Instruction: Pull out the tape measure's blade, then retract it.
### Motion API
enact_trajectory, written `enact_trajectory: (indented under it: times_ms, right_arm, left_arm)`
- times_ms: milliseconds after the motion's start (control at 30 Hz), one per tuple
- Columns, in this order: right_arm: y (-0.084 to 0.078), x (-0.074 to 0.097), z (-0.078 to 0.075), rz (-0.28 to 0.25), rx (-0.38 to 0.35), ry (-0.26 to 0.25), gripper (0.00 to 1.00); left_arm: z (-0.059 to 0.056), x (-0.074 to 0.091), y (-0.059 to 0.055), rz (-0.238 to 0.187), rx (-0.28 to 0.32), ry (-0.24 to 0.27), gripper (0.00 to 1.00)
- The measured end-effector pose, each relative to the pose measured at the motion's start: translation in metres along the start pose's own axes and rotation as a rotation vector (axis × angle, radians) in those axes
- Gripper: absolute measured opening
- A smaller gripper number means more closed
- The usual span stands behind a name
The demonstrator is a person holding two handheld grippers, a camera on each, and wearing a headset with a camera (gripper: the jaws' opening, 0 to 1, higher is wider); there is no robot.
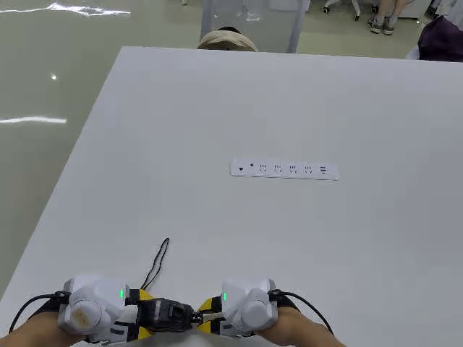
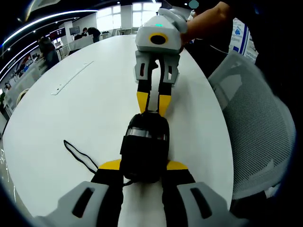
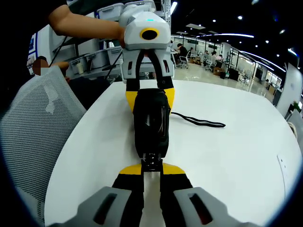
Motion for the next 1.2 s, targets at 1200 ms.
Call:
enact_trajectory:
  times_ms: [1200]
  right_arm:
    - [-0.007, 0.020, 0.002, 0.012, -0.007, -0.006, 0.09]
  left_arm:
    - [0.000, 0.000, -0.001, 0.005, 0.003, -0.005, 0.27]
Point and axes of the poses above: the centre of the closed fingertips' face, and the gripper's own axes: x roughly backward along the fingers, z roughly to its left, y roughly out of its top, the point moved 7 cm from there along x, roughly backward along the fingers, and after that the axes turned 5 degrees about -y, right-handed, at the moved point
